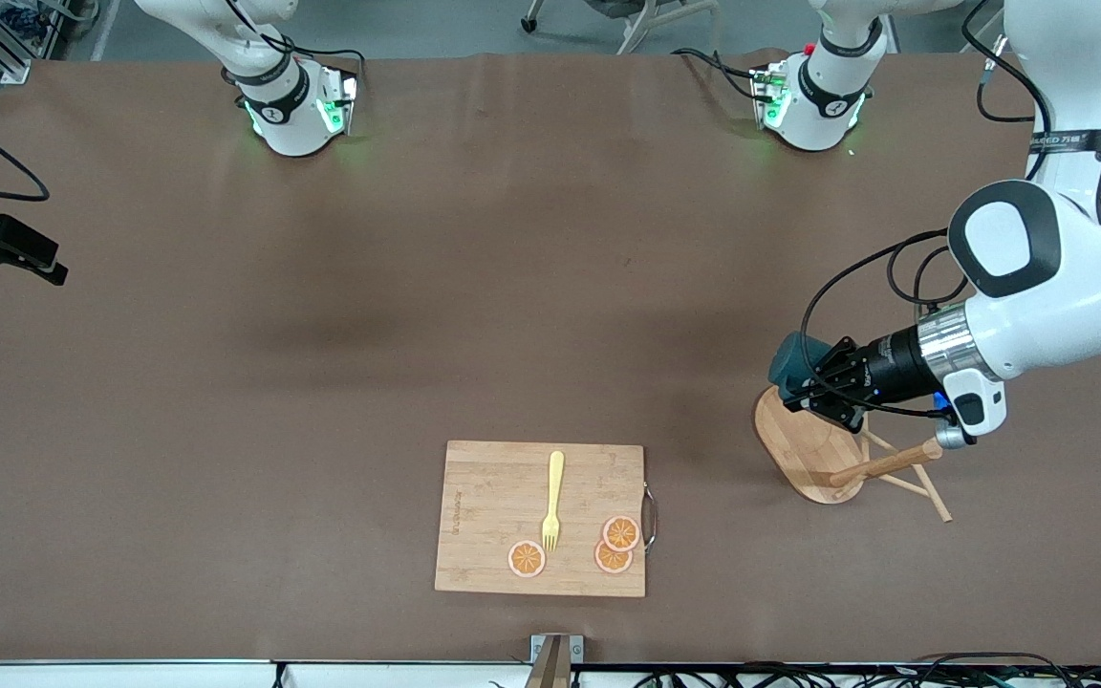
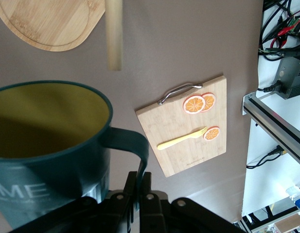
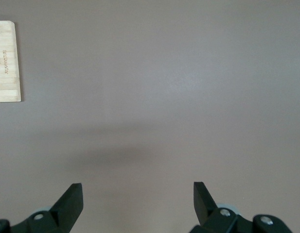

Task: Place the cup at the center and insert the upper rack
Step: 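Hook the mug handle onto a mug tree peg with the left gripper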

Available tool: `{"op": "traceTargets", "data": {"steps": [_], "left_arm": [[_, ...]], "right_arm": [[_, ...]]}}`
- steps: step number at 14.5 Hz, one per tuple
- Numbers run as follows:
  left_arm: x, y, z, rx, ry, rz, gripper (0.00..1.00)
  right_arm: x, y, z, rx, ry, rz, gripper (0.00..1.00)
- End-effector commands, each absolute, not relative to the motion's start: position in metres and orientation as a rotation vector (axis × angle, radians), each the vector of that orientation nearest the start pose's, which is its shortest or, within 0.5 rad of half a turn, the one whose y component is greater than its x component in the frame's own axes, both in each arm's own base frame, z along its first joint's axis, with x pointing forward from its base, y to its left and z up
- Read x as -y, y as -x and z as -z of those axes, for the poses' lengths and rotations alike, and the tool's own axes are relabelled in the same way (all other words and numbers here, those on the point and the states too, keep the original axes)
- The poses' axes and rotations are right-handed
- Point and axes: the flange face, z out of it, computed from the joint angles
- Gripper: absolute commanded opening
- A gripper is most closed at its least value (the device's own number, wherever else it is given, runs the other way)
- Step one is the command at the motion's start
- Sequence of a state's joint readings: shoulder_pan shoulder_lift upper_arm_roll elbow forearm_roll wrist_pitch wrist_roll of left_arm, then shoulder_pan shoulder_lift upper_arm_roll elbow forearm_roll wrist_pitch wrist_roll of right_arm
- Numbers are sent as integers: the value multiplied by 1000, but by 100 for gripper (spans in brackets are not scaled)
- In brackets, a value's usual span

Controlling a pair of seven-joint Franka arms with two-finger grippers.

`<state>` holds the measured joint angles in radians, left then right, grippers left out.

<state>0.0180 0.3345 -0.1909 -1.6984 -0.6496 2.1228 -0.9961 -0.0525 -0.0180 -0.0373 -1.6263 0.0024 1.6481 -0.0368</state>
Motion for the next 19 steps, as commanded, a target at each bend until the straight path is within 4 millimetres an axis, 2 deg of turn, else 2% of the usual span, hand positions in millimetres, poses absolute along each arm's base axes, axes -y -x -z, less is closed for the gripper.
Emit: {"op": "traceTargets", "data": {"steps": [1,5,19], "left_arm": [[125,-661,-423,-1366,-2113,342,1],[117,-670,-421,-1351,-2113,317,1],[85,-681,-410,-1327,-2124,276,2]], "right_arm": [[48,-549,-620,-65,3149,67,100],[48,-549,-620,-67,3149,67,100],[43,-549,-620,-60,3146,70,100]]}}
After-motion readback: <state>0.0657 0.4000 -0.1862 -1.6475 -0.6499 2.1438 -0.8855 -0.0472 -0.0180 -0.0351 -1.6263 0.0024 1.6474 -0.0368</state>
